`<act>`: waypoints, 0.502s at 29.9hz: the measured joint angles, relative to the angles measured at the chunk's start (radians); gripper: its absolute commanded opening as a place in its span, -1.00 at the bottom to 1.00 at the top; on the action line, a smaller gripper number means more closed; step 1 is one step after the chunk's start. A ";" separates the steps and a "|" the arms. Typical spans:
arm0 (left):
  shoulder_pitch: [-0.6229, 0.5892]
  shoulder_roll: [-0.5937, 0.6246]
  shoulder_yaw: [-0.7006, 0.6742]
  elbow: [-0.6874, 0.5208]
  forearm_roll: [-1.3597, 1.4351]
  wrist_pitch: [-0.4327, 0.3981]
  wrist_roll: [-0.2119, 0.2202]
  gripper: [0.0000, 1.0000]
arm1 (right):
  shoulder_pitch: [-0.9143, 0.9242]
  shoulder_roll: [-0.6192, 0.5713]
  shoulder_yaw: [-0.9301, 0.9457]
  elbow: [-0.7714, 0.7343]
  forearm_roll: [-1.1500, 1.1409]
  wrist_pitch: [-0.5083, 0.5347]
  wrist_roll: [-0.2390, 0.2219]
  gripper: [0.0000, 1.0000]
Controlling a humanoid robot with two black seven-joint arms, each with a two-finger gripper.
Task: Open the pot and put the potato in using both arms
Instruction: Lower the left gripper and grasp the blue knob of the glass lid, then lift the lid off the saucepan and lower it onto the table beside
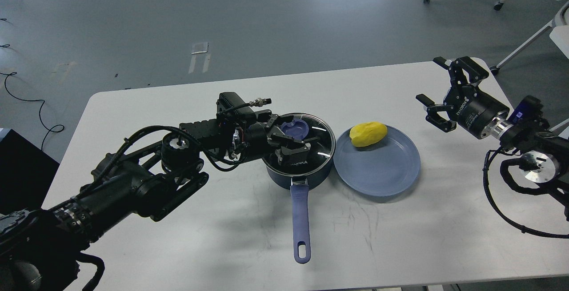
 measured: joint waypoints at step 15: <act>-0.020 0.032 -0.002 -0.026 0.000 0.024 0.001 0.10 | -0.008 -0.001 0.000 0.017 -0.001 -0.002 0.000 1.00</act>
